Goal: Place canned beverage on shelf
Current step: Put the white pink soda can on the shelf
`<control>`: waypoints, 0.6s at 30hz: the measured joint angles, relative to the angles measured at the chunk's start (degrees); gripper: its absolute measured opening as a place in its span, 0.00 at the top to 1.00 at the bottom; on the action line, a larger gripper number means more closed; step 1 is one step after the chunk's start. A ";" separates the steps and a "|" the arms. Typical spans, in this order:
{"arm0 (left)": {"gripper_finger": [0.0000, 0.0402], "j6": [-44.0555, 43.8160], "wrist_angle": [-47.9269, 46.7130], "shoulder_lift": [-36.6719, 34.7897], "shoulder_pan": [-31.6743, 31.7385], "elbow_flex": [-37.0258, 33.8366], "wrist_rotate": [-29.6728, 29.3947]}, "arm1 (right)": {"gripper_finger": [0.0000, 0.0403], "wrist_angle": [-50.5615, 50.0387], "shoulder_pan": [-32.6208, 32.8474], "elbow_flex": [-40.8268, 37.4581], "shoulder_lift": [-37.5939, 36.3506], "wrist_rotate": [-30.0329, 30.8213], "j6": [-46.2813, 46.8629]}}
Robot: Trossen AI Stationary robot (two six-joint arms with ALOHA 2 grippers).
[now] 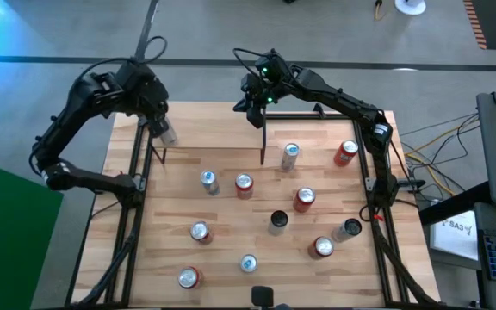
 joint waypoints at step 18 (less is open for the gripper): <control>1.00 -15.06 19.02 -15.42 -16.39 -15.42 5.73 | 0.98 3.27 2.05 -4.38 -0.09 0.01 -0.63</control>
